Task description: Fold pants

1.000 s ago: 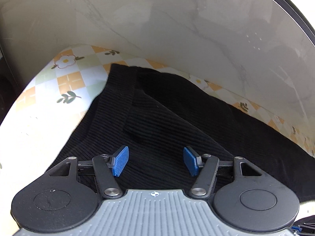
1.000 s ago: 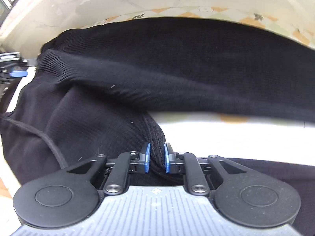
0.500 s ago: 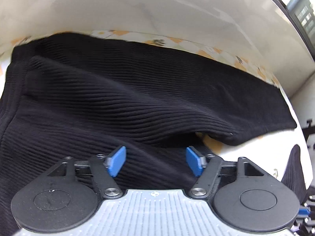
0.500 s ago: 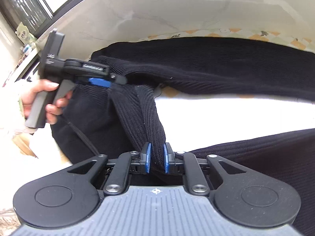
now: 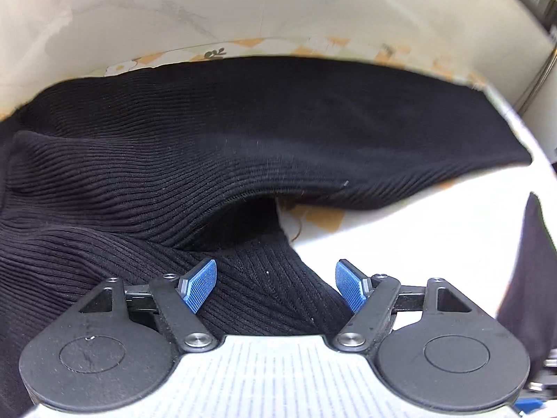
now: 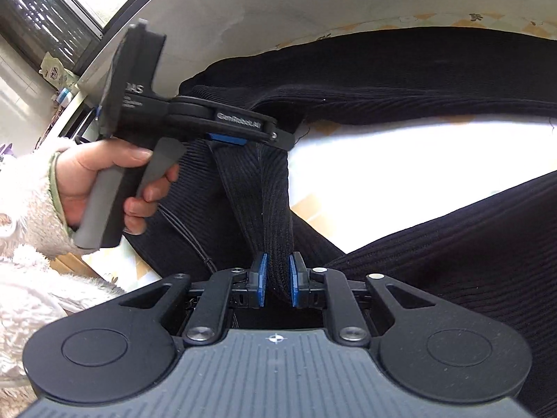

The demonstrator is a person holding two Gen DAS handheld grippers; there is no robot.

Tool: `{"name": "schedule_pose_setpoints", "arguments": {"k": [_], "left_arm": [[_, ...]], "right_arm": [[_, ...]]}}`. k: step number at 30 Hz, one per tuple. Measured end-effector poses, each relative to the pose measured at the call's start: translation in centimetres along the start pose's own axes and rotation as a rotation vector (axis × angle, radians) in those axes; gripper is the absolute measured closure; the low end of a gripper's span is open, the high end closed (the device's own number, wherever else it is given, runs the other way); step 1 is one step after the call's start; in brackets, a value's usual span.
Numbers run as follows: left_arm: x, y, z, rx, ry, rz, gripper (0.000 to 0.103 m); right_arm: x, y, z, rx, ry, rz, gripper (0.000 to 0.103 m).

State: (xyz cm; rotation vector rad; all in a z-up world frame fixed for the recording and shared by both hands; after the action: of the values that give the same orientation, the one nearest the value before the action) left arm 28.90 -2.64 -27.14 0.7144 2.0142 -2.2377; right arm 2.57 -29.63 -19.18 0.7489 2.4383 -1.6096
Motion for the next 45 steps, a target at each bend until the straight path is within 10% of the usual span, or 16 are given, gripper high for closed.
{"name": "schedule_pose_setpoints", "arguments": {"k": [3,5,7,10,16,25,29,45], "left_arm": [[0.9,1.7,1.6,-0.096,0.086,-0.005,0.033],[1.6,0.9,1.8,-0.119,0.112,0.041,0.084],[2.5,-0.1,1.6,-0.092,0.103,0.045,0.096],[4.1,-1.5,0.8,-0.099,0.080,0.052,0.097],[6.7,-3.7,0.2,-0.173,0.062,0.076,0.097],[8.1,-4.4,0.9,-0.240,-0.049,0.113,0.097],[7.5,-4.7,-0.6,-0.204,-0.145,0.117,0.097],[7.2,-5.1,-2.6,-0.111,-0.214,0.046,0.096]], "right_arm": [[-0.7,0.3,0.3,-0.020,-0.018,-0.023,0.088],[-1.7,0.0,1.3,-0.029,-0.012,-0.033,0.085],[-2.9,-0.5,2.5,-0.049,-0.004,-0.018,0.076],[-5.0,-2.0,4.9,-0.061,0.031,0.056,0.050],[-10.2,-1.0,12.0,-0.035,0.237,0.197,0.049],[-14.1,3.9,17.5,0.016,0.569,0.186,0.043],[-15.3,4.6,16.9,0.124,0.553,0.156,0.089],[-13.0,1.9,17.1,0.163,0.439,0.170,0.087]]}}
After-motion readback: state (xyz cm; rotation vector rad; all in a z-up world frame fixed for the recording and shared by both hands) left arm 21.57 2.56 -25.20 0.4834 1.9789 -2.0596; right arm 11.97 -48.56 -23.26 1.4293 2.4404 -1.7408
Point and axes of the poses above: each gripper's, at about its wrist camera, not at the fingertips, and y roughly the way its jaws point, z to its right, x to its underside, the point moved 3 cm from there along y, roughly the way its jaws point, and after that the axes turned 6 degrees about -z, right-handed, at the moved point
